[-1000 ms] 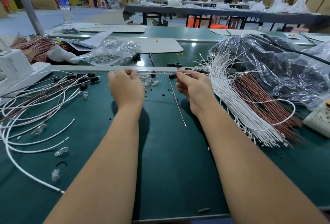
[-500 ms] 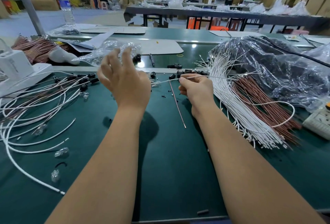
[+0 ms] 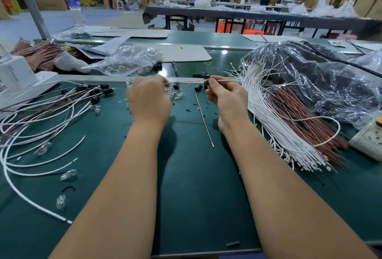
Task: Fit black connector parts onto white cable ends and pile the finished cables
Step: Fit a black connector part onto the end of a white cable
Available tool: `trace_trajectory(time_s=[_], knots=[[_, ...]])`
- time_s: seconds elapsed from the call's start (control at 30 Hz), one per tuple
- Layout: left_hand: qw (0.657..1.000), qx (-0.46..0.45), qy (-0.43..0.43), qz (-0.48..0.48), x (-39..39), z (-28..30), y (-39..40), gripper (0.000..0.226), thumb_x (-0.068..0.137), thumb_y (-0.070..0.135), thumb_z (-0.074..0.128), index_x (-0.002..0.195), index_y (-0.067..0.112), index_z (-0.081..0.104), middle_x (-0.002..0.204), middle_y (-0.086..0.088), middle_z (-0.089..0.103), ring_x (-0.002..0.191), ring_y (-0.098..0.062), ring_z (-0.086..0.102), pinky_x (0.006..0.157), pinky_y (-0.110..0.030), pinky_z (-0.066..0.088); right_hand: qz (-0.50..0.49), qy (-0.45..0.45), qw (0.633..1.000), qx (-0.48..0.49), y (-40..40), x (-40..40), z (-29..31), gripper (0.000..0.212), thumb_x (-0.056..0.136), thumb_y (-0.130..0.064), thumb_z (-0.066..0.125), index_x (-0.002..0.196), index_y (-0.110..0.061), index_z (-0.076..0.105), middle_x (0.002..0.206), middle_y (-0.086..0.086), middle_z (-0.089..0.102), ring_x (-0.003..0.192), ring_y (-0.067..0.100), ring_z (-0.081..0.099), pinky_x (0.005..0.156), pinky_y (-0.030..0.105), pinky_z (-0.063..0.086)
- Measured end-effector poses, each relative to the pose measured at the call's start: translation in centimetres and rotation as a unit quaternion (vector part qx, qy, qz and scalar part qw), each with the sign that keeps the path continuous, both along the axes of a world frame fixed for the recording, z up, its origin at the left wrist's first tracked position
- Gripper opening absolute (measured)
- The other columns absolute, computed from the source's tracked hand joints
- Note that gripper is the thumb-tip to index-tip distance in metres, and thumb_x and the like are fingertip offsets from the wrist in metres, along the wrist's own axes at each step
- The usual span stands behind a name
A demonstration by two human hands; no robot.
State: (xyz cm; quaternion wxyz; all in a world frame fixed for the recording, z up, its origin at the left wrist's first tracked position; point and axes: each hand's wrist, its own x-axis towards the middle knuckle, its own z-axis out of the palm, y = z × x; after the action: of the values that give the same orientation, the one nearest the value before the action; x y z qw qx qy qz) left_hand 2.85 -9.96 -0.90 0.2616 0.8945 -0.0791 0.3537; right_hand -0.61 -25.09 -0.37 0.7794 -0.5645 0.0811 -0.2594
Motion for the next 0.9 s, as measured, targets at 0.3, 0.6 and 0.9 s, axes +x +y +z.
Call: trace_trajectory(time_s=[0.3,0.6,0.9], knots=[[0.982,-0.062,0.018,-0.175,-0.7,0.6,-0.6,0.033,0.084,-0.006,0.05,0.104,0.008,0.072,0.1,-0.009,0.072,0.101,-0.026,0.059,0.089,-0.033,0.044,0.111,0.027,0.993,0.01,0.9,-0.2,-0.1,0.01,0.088,0.001,0.064,0.083,-0.008,0.067,0.067,0.004,0.065,0.058,0.011,0.062,0.06,0.02,0.053],[0.987,-0.052,0.118,-0.097,0.1,0.0,0.2,0.02,0.093,0.017,0.052,0.091,0.011,0.071,0.081,-0.011,0.068,0.08,-0.032,0.06,0.077,-0.039,0.049,0.07,0.031,0.997,-0.008,0.7,-0.1,-0.3,0.012,0.087,0.001,0.066,0.08,-0.009,0.068,0.071,0.006,0.065,0.061,0.013,0.06,0.064,0.022,0.053],[0.961,-0.114,0.081,-0.237,-0.7,0.6,-1.3,0.015,0.089,0.007,0.059,0.093,0.01,0.073,0.072,0.001,0.068,0.062,-0.007,0.059,0.065,-0.022,0.046,0.121,0.038,0.991,-0.038,1.1,-0.4,-0.2,0.013,0.088,0.004,0.063,0.082,-0.008,0.067,0.068,0.005,0.066,0.057,0.01,0.062,0.06,0.019,0.053]])
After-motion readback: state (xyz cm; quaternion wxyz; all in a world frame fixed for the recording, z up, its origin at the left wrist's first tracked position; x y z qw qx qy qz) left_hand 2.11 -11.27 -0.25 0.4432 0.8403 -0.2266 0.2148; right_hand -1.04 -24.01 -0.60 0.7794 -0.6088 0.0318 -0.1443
